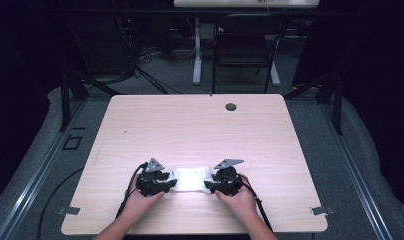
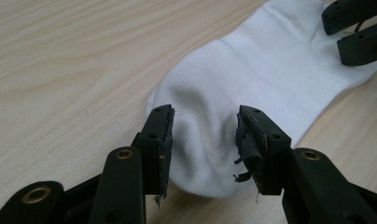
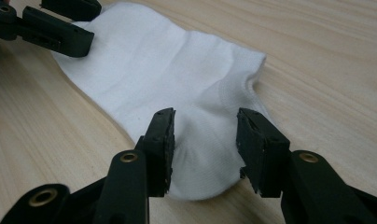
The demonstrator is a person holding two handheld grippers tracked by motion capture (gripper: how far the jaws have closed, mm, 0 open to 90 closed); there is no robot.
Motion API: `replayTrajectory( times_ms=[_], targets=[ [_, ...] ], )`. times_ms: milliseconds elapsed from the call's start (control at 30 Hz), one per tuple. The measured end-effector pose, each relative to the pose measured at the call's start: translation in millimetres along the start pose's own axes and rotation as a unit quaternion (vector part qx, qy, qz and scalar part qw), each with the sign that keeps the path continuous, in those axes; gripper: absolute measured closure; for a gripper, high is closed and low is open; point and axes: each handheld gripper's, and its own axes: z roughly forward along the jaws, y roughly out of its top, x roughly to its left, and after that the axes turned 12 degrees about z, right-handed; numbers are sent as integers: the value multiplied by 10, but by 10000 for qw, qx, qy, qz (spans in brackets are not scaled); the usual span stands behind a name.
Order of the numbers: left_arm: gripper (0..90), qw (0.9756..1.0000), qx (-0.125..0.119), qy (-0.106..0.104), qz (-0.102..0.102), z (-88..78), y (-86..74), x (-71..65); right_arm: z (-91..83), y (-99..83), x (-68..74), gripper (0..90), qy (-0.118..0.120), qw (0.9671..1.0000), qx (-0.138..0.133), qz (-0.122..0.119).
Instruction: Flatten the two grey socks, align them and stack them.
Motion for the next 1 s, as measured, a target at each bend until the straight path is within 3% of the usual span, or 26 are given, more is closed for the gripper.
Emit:
replayTrajectory(
  times_ms=[200,433,567,900,1000],
  targets=[
    [555,10000,-34,13,-63,4,-2,10,11,9,-19,565,27,9999,-60,80],
    [526,10000,0,47,82,-14,2,-12,6,-1,-3,539,6,9999,-92,52],
    [525,10000,-45,51,66,-44,4,-11,-11,-10,3,526,-17,9998,-183,22],
    [486,9992,-389,101,-83,-250,25,30,-185,11,10,458,-64,9979,-639,-61],
    [487,9987,-483,100,-147,-312,57,69,-258,18,-2,438,-41,9979,-640,-79]
  ],
)
